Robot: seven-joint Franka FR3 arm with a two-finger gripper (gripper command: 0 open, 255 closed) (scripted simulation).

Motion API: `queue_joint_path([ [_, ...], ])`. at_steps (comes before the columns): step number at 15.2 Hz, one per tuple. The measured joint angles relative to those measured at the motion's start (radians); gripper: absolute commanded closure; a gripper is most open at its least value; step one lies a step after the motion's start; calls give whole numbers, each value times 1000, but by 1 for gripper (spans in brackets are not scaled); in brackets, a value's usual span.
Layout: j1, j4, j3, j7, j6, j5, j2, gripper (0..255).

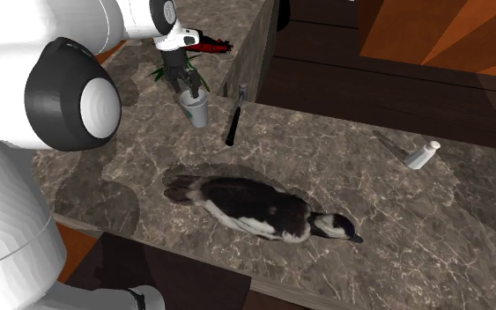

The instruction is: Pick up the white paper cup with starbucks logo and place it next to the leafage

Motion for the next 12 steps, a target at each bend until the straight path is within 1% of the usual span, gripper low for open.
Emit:
queue_joint_path([
  [2,1,13,1,-1,-15,1,-2,0],
  [6,11,115,3,-6,-110,3,4,0],
  [12,12,136,3,-7,-129,4,7,0],
])
